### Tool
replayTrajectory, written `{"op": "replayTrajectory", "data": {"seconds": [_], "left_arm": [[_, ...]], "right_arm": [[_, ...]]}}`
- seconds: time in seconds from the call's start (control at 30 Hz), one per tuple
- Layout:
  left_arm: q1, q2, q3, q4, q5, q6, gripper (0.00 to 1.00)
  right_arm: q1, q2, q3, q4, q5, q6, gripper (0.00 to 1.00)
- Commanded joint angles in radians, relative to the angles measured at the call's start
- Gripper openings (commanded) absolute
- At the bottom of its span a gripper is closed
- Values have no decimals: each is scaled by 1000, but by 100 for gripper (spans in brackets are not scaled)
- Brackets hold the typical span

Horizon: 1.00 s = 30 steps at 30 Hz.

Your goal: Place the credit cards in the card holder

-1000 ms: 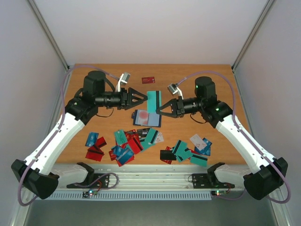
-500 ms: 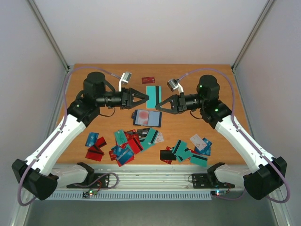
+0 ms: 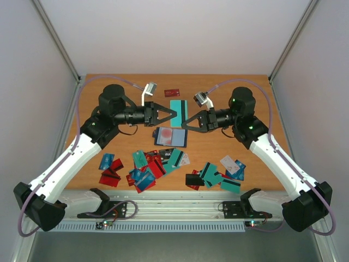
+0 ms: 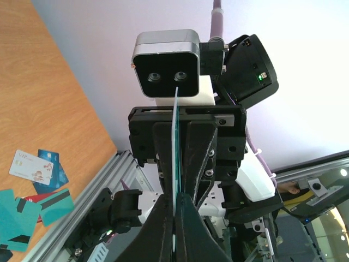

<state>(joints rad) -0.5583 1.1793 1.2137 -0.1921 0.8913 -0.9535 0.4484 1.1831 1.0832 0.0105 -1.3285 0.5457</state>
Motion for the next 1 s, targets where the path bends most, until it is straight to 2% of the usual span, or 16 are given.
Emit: {"op": "replayTrajectory", "data": {"seconds": [0.0,0.03,0.13,0.17,0.23,0.33,0.57,0.77,0.97], "left_arm": [[-23,22,-1,51,-36,4,0],[-24,21,2,47,-42,3,0],[-24,18,19,-34,-80,20,0],[-24,20,36,-88,-101,37,0],[-23,26,53,-182,-131,105,0],[-11,44,42,-288,-181,193,0],[51,141,-10,-381,-246,373,0],[109,309,11,-419,-229,534,0],[156,493,74,-430,-184,638,0]], "right_arm": [[1,-4,7,2,-48,-28,4],[1,-3,15,-45,-41,-47,10],[-4,1,63,-237,5,-191,46],[-7,3,84,-327,44,-245,53],[-18,15,121,-501,107,-346,59],[-42,35,130,-639,216,-413,62],[-50,70,85,-758,443,-462,62],[-50,144,34,-697,509,-442,62],[-51,314,36,-614,506,-425,62]]}}
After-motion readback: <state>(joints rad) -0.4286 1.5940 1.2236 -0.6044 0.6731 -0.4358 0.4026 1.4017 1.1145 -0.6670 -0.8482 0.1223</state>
